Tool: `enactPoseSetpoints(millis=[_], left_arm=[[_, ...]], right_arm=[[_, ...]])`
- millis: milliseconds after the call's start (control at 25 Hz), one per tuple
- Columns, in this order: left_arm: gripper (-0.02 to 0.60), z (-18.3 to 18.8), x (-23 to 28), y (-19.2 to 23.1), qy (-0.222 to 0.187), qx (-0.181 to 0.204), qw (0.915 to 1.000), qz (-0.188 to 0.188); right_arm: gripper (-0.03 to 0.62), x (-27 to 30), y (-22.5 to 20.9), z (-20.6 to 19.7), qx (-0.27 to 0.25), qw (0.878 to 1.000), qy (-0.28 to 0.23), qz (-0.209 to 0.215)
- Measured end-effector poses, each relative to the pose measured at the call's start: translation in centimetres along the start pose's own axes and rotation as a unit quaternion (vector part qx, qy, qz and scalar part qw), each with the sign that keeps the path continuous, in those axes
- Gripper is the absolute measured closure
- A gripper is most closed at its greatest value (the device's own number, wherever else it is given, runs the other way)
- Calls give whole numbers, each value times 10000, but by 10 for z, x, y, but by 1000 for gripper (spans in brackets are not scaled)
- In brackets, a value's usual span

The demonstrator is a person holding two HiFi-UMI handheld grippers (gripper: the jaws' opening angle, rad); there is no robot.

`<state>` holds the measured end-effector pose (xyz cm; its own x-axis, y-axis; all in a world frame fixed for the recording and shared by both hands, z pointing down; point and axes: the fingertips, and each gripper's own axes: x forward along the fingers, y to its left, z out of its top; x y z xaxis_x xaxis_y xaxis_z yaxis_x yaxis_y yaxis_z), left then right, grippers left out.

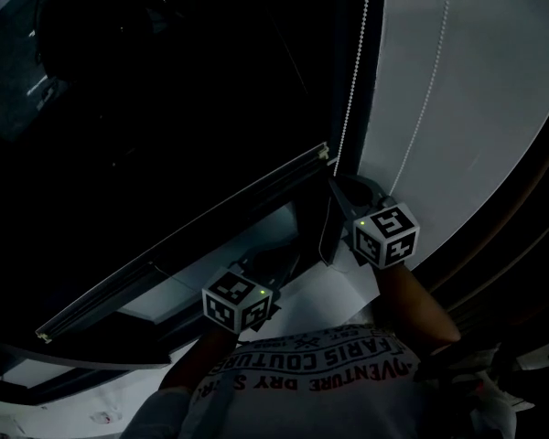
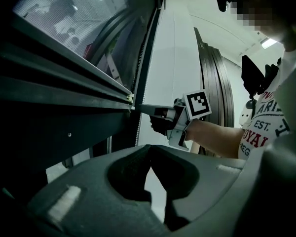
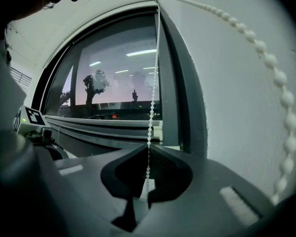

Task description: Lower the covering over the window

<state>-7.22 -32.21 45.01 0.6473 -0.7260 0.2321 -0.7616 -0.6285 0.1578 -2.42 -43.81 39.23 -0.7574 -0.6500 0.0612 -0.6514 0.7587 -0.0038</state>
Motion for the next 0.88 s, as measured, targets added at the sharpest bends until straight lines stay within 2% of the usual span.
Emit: enactPoseSetpoints(millis=[240, 560, 880], left_arm=[[580, 2, -10, -9, -63, 7, 10000, 46], [580, 3, -13, -24, -44, -40, 10000, -38], [580, 21, -14, -47, -74, 80, 9997, -215]], right_arm=[[586, -18, 26, 0, -74, 9992, 30, 397], [588, -43, 46, -14, -129, 9979, 216, 601], [588, -69, 53, -19, 80, 9970, 326, 696]])
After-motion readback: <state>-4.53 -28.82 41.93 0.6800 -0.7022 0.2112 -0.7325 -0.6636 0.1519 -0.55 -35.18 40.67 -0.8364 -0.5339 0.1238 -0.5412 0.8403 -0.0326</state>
